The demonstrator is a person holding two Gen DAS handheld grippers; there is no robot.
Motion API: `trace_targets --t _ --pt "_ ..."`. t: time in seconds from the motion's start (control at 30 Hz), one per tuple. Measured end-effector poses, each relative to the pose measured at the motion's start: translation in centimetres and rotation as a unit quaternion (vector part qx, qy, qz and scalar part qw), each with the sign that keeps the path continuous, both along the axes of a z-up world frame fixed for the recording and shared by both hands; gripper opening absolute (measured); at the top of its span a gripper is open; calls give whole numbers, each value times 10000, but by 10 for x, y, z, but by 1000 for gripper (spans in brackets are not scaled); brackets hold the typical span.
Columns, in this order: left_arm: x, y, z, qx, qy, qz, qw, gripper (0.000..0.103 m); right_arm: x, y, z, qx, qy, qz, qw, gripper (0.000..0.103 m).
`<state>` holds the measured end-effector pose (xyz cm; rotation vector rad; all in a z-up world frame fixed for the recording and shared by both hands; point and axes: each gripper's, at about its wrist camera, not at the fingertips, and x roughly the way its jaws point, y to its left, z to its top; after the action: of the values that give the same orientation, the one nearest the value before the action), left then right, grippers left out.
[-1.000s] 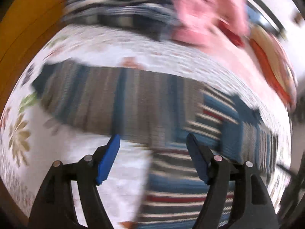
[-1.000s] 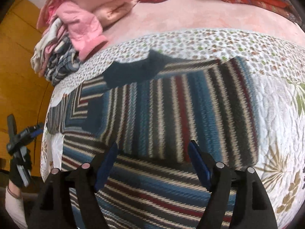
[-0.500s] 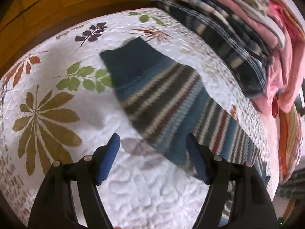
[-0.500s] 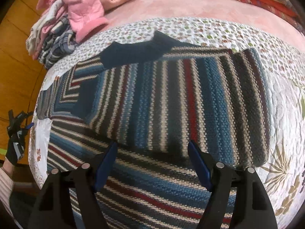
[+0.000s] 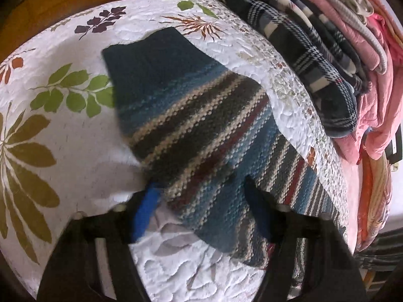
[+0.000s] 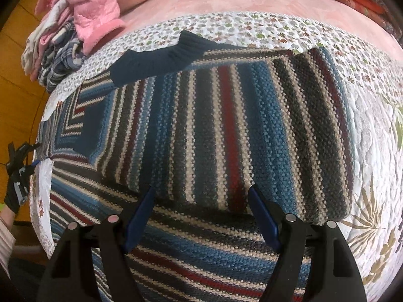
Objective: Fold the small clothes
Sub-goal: 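Move the left tool to the other sleeve cuff and grasp it, then fold the gripped sleeve across the sweater body with the left tool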
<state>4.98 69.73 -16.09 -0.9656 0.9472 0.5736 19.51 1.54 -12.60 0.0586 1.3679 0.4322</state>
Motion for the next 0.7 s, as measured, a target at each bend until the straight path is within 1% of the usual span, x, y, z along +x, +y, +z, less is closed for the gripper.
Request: trace_targets --t 0.07,0.1,0.2,0.23,0.33,0.43,0.47,0.53,0.7 --pt "-3 2 -1 -144 -193 65 9997 22 0 0 0 -5 -10 14 10000 76" --pt "-4 3 0 -182 -284 92 9994 16 0 0 0 -8 -13 12 10000 76" --pt "-4 1 11 -62 -541 106 9985 13 1 -2 0 0 -18 -34 10000 76" --pt "-4 0 18 0 -681 112 9976 13 1 -4 0 2 -23 -58 10000 76" --pt "-2 -8 37 167 -932 40 9955 12 1 -6 1 28 -19 -101 9999 76" --pt "4 -24 67 496 -1200 -302 9911 12 2 -5 1 15 -30 -108 9999 76" --pt "6 -30 75 553 -1271 -381 9896 12 2 -5 2 14 -34 -109 9999 76" --pt "8 -42 90 602 -1455 -543 9860 12 3 -5 2 12 -48 -107 9999 76" --pt "27 -88 125 723 -1848 -1069 9743 12 5 -7 6 22 -96 -157 9998 76"
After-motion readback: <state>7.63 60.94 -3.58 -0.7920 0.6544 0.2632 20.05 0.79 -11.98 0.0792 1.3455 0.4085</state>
